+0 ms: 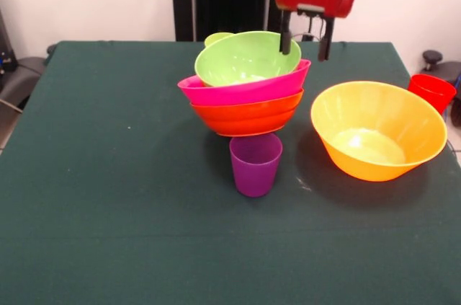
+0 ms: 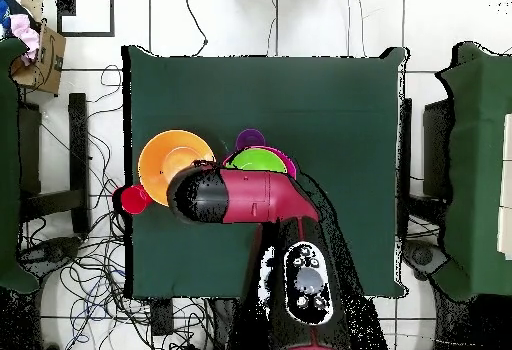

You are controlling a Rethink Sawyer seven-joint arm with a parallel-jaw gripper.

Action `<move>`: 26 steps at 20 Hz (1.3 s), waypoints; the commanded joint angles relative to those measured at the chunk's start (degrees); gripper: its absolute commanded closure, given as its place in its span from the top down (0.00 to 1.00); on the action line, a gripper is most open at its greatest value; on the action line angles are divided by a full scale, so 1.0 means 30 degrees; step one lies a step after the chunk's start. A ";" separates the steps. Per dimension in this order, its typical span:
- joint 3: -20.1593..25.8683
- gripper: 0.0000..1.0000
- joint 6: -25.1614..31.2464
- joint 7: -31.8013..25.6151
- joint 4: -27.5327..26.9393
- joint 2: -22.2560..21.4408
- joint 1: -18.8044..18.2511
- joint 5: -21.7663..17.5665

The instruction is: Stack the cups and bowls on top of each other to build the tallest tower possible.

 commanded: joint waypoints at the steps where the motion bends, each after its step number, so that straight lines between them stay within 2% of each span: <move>1: 0.0292 1.00 0.3900 0.1133 -0.1352 -0.1694 0.0204 0.0452; 6: 0.0525 1.00 0.4430 0.0566 -0.1602 -0.1815 -0.0359 0.0255; 12: 0.0590 1.00 0.4804 0.1182 -0.2061 -0.1655 0.0037 0.0177; 19: 0.0477 1.00 0.3089 0.2515 -0.3036 0.0484 0.1120 -0.0031; 26: 0.0119 1.00 0.2618 0.3114 -0.4415 0.2283 0.2014 0.0089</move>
